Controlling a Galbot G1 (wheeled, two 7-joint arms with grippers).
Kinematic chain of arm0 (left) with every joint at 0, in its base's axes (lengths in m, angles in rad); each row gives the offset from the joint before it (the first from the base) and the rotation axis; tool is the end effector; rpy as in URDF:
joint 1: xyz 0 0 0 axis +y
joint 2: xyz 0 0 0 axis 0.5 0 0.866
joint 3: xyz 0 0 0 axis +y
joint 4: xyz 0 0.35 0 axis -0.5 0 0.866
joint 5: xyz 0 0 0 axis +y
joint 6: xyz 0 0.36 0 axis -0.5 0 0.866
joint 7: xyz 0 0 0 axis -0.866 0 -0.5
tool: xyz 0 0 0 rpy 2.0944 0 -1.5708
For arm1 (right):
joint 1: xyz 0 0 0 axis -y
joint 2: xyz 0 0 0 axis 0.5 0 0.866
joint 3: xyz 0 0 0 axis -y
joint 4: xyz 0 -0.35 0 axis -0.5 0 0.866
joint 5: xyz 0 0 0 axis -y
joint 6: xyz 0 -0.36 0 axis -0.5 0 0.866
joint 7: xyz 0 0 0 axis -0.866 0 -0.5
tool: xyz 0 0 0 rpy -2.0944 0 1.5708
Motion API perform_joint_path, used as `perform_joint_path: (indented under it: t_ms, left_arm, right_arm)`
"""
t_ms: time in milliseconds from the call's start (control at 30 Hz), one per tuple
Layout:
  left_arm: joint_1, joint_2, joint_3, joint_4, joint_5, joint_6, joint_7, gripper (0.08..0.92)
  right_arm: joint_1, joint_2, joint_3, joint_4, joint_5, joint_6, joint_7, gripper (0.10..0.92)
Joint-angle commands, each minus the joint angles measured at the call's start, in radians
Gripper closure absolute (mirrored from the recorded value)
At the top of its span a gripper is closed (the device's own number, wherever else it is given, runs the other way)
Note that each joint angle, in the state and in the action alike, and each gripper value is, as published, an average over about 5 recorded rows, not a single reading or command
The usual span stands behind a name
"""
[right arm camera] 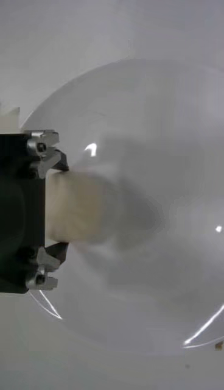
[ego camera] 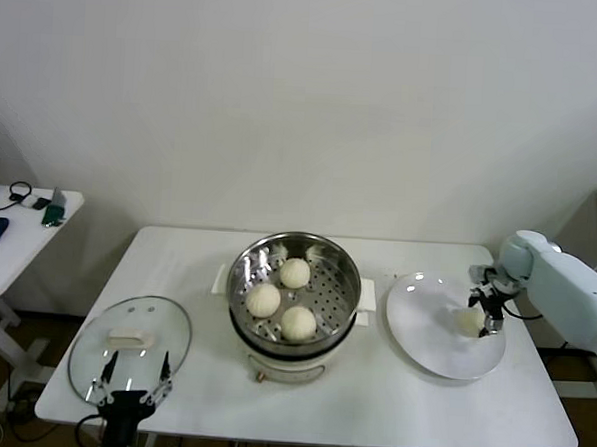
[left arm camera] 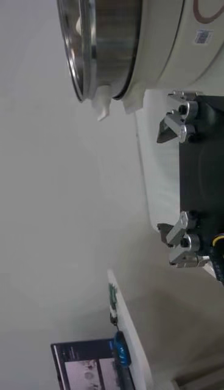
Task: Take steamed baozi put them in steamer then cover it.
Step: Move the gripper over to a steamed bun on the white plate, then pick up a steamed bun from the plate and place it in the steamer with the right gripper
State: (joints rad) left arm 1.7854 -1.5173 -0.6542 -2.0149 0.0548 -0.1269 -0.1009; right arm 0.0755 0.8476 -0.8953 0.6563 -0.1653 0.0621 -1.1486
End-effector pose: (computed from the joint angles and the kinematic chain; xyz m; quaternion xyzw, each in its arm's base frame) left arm 0.1087 0.0527 -0.3595 0.0798 -0.9895 -0.0917 0.0782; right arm 0.5731 -0.2576 -0.2386 0.4735 -0.5001 0.5307 0.4940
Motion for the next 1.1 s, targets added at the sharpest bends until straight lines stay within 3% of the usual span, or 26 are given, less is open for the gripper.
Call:
perform_joint_path:
  t_ms: [33,267,667,900,1100]
  left_arm:
    - [0.002,-0.001,-0.006,-0.004,-0.001,0.002,-0.004,0.177]
    - [0.008,-0.004,-0.007,-0.012,-0.004,-0.002,-0.004,0.177]
    - [-0.019,0.0,0.017,-0.014,-0.012,0.003,-0.002,0.177]
    - [-0.038,0.014,0.051,-0.015,-0.003,0.005,0.0,0.177]
    - [-0.036,0.025,0.076,-0.02,0.0,-0.002,0.002,0.177]
  right_arm:
    - [0.014,0.008,0.008,-0.024,0.006,0.004,-0.008,0.281]
    - [0.078,-0.006,-0.065,0.023,0.134,-0.047,-0.003,0.309]
    - [0.658,0.021,-0.629,0.252,0.779,-0.232,0.072,0.321]
    - [0.907,0.108,-0.881,0.427,1.061,-0.301,0.137,0.321]
    - [1.038,0.154,-0.981,0.597,1.182,-0.344,0.191,0.321]
